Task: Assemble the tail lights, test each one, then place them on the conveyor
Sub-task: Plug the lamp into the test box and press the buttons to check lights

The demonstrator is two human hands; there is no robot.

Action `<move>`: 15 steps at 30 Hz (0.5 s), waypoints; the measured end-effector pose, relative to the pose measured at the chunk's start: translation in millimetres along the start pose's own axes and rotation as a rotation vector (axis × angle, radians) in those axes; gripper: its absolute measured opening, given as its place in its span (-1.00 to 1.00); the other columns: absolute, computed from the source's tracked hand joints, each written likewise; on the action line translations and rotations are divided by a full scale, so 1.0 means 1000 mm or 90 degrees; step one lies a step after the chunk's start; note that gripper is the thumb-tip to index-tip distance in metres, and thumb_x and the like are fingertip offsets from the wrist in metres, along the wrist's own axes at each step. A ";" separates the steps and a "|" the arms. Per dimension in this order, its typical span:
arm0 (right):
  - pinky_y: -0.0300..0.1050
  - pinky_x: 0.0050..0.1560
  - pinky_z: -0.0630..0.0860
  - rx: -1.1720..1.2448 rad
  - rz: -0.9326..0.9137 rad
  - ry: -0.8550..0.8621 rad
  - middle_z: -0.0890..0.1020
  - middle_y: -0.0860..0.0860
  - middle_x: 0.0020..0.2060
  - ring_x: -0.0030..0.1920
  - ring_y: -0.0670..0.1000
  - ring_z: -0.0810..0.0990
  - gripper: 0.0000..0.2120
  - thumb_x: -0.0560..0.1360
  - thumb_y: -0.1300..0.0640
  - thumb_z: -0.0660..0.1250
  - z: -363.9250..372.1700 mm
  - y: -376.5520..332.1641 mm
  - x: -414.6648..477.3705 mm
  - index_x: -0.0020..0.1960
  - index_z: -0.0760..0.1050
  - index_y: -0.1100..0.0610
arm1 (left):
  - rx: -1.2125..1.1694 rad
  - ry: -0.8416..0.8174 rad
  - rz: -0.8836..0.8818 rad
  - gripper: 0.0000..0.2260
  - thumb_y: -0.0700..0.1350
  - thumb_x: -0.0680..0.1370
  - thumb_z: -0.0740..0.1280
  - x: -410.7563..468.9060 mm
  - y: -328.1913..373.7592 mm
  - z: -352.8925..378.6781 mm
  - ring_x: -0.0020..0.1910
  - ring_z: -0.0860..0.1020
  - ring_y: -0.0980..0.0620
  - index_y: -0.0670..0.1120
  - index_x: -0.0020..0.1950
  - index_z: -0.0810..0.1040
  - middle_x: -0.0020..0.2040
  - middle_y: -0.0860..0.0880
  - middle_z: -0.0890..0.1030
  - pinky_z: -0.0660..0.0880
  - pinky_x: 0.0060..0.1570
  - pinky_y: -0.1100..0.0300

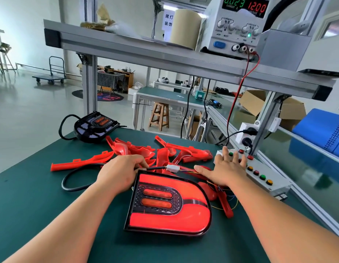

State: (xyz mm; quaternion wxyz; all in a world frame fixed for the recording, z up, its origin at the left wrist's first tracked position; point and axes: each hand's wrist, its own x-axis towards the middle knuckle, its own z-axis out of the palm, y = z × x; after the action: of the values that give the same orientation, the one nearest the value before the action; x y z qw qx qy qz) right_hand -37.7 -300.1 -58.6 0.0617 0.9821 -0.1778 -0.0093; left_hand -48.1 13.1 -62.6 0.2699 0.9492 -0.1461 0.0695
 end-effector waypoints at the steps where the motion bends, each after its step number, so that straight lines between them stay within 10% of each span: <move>1: 0.32 0.43 -0.33 -0.003 -0.003 0.000 -0.22 0.07 0.58 0.55 0.30 -0.21 0.37 -0.03 -0.74 -0.37 -0.001 0.000 0.000 0.60 -0.06 0.02 | -0.002 0.001 -0.001 -0.77 -0.01 0.55 0.34 0.000 0.000 0.000 -0.06 0.57 0.02 0.34 -0.18 0.47 -0.09 0.17 0.62 0.54 -0.05 0.08; 15: 0.30 0.45 -0.30 -0.016 -0.006 0.001 -0.18 0.05 0.58 0.54 0.34 -0.18 0.29 0.05 -0.71 -0.35 0.001 0.000 0.000 0.59 -0.04 0.02 | 0.006 0.006 -0.008 -0.74 -0.01 0.56 0.34 -0.001 0.002 -0.001 -0.10 0.57 0.06 0.36 -0.21 0.46 -0.11 0.19 0.62 0.56 -0.08 0.07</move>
State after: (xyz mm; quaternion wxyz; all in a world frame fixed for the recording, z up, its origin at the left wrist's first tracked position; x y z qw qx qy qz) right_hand -37.9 -300.6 -59.1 0.0744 0.9821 -0.1727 -0.0115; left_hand -50.0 12.5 -60.8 0.2666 0.9510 -0.1388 0.0730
